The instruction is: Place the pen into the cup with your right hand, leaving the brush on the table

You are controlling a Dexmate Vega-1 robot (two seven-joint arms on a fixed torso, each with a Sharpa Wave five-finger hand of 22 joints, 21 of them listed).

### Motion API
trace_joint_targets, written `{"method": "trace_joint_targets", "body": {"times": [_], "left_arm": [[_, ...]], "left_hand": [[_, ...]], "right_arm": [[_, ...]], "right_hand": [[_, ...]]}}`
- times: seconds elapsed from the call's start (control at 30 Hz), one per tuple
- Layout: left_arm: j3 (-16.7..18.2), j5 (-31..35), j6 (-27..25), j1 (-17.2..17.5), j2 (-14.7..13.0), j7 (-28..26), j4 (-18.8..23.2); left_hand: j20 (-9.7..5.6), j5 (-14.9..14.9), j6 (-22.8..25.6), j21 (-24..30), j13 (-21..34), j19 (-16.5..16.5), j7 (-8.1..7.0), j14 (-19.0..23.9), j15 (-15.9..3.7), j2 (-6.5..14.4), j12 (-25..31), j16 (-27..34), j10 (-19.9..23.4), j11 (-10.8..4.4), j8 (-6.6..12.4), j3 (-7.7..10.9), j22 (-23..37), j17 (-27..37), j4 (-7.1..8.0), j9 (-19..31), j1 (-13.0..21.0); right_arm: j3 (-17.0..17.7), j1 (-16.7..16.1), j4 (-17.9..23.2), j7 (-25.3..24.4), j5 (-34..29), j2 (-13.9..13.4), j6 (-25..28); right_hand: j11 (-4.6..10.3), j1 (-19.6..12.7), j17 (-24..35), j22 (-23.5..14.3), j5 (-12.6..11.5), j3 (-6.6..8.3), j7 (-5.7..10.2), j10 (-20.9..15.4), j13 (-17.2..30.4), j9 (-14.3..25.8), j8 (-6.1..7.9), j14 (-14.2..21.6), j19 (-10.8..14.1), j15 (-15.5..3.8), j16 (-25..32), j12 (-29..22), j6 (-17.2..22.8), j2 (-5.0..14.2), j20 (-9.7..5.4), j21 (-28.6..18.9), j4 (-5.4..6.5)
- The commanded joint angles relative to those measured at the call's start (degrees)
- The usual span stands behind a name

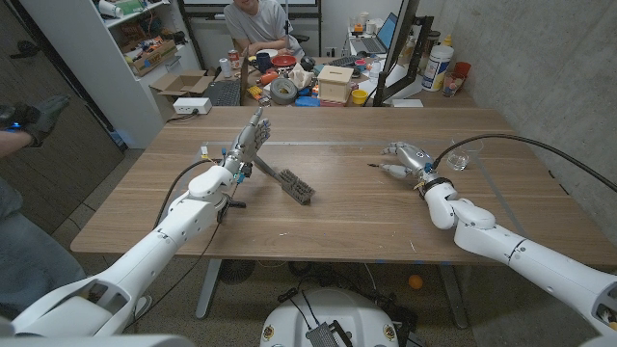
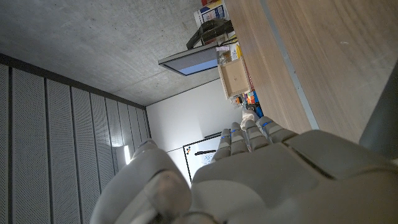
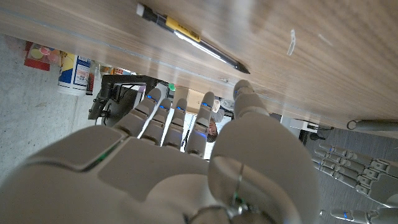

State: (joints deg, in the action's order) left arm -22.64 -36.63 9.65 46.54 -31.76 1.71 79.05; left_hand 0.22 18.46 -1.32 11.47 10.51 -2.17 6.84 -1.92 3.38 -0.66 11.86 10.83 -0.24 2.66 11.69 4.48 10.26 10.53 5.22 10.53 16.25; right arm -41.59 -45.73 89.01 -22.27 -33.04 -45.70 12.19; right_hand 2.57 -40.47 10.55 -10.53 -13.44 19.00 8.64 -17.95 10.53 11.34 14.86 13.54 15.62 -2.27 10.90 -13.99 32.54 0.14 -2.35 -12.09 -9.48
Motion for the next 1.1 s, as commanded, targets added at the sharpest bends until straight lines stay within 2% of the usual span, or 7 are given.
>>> {"method": "trace_joint_targets", "body": {"times": [0.03, 0.3, 0.47, 0.57, 0.83, 1.1], "left_arm": [[0.6, -0.3, 0.4, 0.9, -0.1, -0.9, 0.9], [0.8, -0.5, 0.2, 1.4, -0.4, -1.4, 1.7], [0.8, -0.5, 0.0, 1.6, -0.4, -1.4, 1.9], [0.8, -0.6, 0.0, 1.6, -0.4, -1.4, 2.0], [0.8, -0.6, -0.1, 2.2, -0.5, -1.8, 2.4], [1.0, -0.7, -0.2, 2.9, -0.7, -2.3, 3.2]], "left_hand": [[0.24, -0.2, 0.5, 0.0, 0.3, -0.1, 0.17, 0.3, 0.5, 0.4, -0.2, 0.0, 0.4, 0.19, -0.19, -0.24, 0.1, 0.1, 0.15, 0.1, 0.4], [0.24, -0.3, 0.5, 0.0, 0.3, -0.2, 0.07, 0.2, 0.47, 0.5, -0.2, 0.0, 0.4, 0.17, -0.21, -0.31, 0.1, 0.1, 0.16, 0.1, 0.4], [0.19, -0.3, 0.5, 0.0, 0.3, -0.2, 0.1, 0.2, 0.48, 0.5, -0.2, 0.0, 0.5, 0.07, -0.23, -0.36, 0.1, 0.1, 0.17, 0.1, 0.5], [0.19, -0.3, 0.5, 0.0, 0.3, -0.2, 0.1, 0.3, 0.44, 0.5, -0.2, 0.0, 0.4, 0.16, -0.24, -0.39, 0.1, 0.1, 0.17, 0.1, 0.5], [0.25, -0.4, 0.6, 0.0, 0.3, -0.2, 0.09, 0.3, 0.48, 0.6, -0.2, 0.0, 0.5, 0.15, -0.24, -0.46, 0.1, 0.1, 0.18, 0.1, 0.5], [0.26, -0.4, 0.6, 0.0, 0.3, -0.2, 0.04, 0.3, 0.43, 0.7, -0.2, 0.0, 0.5, 0.13, -0.26, -0.56, 0.1, 0.1, 0.19, 0.1, 0.6]], "right_arm": [[-0.7, 1.2, -1.0, 3.0, -1.2, -0.5, 0.2], [-0.9, 1.4, -1.5, 4.1, -1.2, -0.5, 0.3], [-1.0, 1.5, -1.9, 4.6, -0.8, -0.5, 0.1], [-1.0, 1.6, -2.2, 4.7, -0.7, -0.4, 0.0], [-1.2, 1.8, -3.2, 5.4, -0.1, -0.1, 0.2], [-1.7, 2.4, -4.7, 5.6, 0.3, 0.5, 0.0]], "right_hand": [[0.08, -0.7, 0.1, -0.2, -0.3, 0.11, 0.05, -0.7, 0.3, 0.1, 0.49, 0.6, 0.6, -0.86, 0.4, -0.3, 0.9, 0.04, -0.75, -0.2, 0.36], [0.0, -1.0, 0.1, -0.2, -0.5, 0.16, 0.73, -1.2, 0.3, 0.2, 0.7, 0.7, 0.8, -0.87, 0.3, -0.4, 1.8, -0.05, -0.74, -0.3, 0.42], [0.1, -1.1, 0.1, -0.2, -0.5, 0.18, 0.59, -1.3, 0.3, 0.2, 0.83, 0.9, 0.9, -0.92, 0.3, -0.4, 2.4, -0.07, -0.71, -0.3, 0.48], [0.19, -1.1, 0.1, -0.2, -0.6, 0.19, 1.11, -1.6, 0.3, 0.2, 1.14, 1.1, 1.0, -0.97, 0.3, -0.4, 3.4, -0.07, -0.7, -0.3, 0.61], [0.37, -1.1, 0.2, -0.2, -0.7, 0.19, 1.04, -2.0, 0.3, 0.3, 1.37, 1.4, 1.3, -1.07, 0.4, -0.5, 4.3, -0.06, -0.75, -0.3, 0.77], [0.6, -1.2, 0.2, -0.3, -0.8, 0.26, 2.0, -2.7, 0.3, 0.4, 1.94, 2.1, 1.6, -1.31, 0.5, -0.6, 6.2, 0.07, -0.68, -0.4, 0.98]]}}
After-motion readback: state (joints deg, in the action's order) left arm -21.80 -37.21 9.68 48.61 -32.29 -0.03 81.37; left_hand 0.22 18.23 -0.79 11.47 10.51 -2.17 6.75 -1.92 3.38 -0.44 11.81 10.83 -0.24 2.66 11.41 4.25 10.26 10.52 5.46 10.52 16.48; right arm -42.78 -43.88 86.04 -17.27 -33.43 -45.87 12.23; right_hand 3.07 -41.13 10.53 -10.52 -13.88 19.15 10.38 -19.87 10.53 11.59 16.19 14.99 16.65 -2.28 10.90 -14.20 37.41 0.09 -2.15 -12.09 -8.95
